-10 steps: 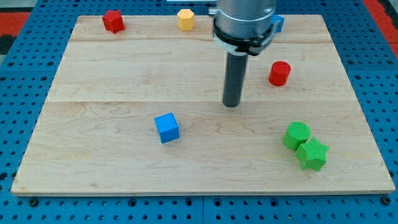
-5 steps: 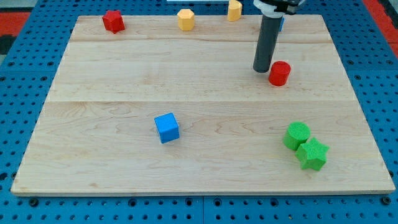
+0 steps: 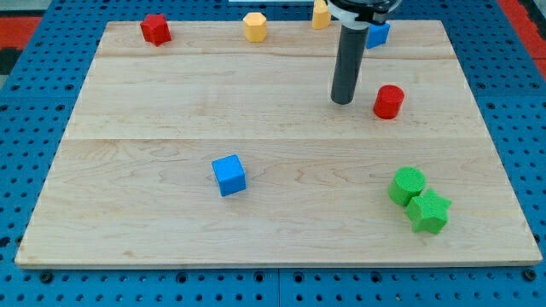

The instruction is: Push red circle to the right center of the board

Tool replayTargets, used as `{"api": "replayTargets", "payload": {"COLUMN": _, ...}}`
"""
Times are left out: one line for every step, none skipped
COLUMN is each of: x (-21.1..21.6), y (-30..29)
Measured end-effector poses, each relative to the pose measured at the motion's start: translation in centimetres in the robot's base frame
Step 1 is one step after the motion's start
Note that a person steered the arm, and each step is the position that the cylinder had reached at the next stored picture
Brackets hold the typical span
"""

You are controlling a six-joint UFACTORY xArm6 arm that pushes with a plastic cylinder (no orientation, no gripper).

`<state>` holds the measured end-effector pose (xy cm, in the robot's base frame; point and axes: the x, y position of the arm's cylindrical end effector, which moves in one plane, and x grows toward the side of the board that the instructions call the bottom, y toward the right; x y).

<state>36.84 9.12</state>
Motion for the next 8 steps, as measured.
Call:
{"api": "replayTargets", "payload": {"x": 0.0, "y": -0.9}}
{"api": "replayTargets", "payload": {"x": 0.0, "y": -1.3}}
{"api": "replayTargets", "payload": {"x": 0.8, "y": -1.7}}
{"api": "replayTargets", "payload": {"x": 2.8, "y": -1.7}}
{"api": "replayTargets", "payload": {"x": 4.9, "y": -0.9}}
{"api": "replayTargets", "payload": {"x": 5.6, "y": 0.0}}
{"api": "replayTargets", "payload": {"x": 6.1, "y": 4.4}}
{"api": "replayTargets", "payload": {"x": 6.1, "y": 7.8}}
